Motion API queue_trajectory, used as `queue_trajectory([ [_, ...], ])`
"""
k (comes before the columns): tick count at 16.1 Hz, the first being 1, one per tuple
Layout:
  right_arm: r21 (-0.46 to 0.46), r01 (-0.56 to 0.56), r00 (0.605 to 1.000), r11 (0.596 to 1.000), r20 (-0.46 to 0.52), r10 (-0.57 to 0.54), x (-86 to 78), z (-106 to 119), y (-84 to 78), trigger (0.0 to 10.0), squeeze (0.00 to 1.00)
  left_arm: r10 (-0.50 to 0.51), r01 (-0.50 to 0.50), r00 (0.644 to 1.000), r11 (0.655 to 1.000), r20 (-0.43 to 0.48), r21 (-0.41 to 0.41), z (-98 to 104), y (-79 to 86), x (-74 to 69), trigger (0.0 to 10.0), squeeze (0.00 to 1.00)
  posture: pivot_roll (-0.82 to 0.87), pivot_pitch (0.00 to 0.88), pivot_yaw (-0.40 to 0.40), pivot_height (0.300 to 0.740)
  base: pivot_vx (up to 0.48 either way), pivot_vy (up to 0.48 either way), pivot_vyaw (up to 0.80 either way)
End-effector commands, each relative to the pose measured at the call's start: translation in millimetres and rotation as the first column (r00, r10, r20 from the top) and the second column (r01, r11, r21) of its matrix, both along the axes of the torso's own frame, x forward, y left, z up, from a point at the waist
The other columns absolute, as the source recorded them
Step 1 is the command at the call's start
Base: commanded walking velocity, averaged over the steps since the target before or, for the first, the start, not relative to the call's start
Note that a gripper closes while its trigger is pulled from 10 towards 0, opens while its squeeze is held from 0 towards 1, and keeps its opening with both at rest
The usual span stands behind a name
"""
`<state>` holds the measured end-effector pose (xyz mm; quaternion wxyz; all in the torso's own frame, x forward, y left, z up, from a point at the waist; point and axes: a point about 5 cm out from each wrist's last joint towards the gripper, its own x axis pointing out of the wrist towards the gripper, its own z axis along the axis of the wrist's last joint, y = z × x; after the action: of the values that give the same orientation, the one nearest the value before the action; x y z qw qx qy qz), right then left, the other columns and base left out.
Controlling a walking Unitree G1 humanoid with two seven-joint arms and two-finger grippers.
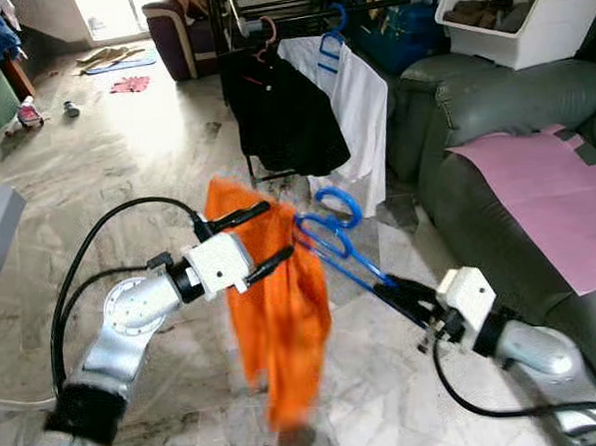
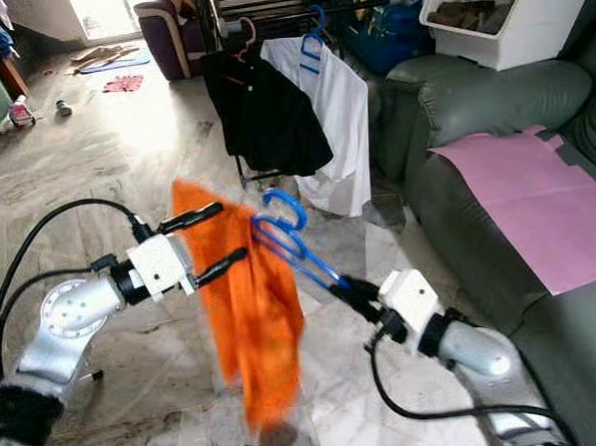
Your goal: Hang hanger
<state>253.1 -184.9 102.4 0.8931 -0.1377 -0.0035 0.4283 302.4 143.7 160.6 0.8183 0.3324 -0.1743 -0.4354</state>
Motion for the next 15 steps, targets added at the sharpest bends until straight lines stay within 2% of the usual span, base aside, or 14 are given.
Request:
queue_trajectory([
  [1,0.009,-0.081,0.997,0.997,0.002,0.081,-5.4,9,0.4,10.0,0.0,-0.045,0.042,0.999,0.994,0.021,0.102,0,2.9,2.9,10.0,1.0,-0.04,0.053,0.037,0.74,0.0,0.0,0.0],
  [2,-0.011,-0.1,0.995,0.995,-0.008,0.1,-7.9,10,-5.0,10.0,0.0,-0.069,0.064,0.997,0.985,0.028,0.159,0,5.7,5.2,10.0,1.0,-0.04,0.054,0.04,0.74,0.0,0.0,0.0],
  [6,-0.054,-0.118,0.993,0.991,-0.024,0.117,-9.2,14,-18.0,10.0,0.0,-0.098,0.085,0.995,0.959,0.036,0.271,3,15.6,14.8,10.0,1.0,-0.04,0.057,0.05,0.74,0.0,0.0,0.0],
  [9,-0.073,-0.123,0.992,0.99,-0.014,0.122,-7.0,18,-21.5,10.0,0.0,-0.105,0.124,0.992,0.92,-0.072,0.372,-5,24.8,21.9,10.0,1.0,-0.04,0.057,0.051,0.74,0.0,0.0,0.0],
  [10,-0.075,-0.125,0.992,0.989,-0.014,0.124,-6.7,18,-21.7,10.0,0.0,-0.104,0.132,0.99,0.91,-0.093,0.392,-6,27.0,23.6,10.0,0.84,-0.04,0.056,0.05,0.74,0.0,0.0,0.0],
  [11,-0.099,-0.139,0.99,0.985,-0.018,0.138,-7.0,16,-21.8,10.0,0.0,-0.092,0.135,0.988,0.897,-0.121,0.421,-5,30.3,30.1,9.6,0.0,-0.04,0.055,0.051,0.74,0.0,0.0,0.0],
  [12,-0.111,-0.149,0.989,0.983,-0.021,0.148,-7.7,15,-21.4,10.0,0.0,-0.084,0.137,0.987,0.892,-0.139,0.431,-3,31.3,35.0,0.9,0.0,-0.05,0.055,0.051,0.74,0.0,0.0,0.0],
  [13,-0.11,-0.153,0.988,0.982,-0.022,0.152,-8.3,14,-20.3,10.0,0.0,-0.07,0.127,0.987,0.89,-0.145,0.437,1,30.5,40.8,0.0,0.0,-0.04,0.055,0.052,0.74,0.0,0.0,0.0],
  [15,-0.146,-0.179,0.984,0.973,-0.011,0.179,-9.5,14,-17.5,10.0,0.0,-0.041,0.099,0.99,0.879,-0.133,0.466,7,28.7,50.2,0.0,0.0,-0.05,0.057,0.057,0.74,0.0,0.0,0.0],
])
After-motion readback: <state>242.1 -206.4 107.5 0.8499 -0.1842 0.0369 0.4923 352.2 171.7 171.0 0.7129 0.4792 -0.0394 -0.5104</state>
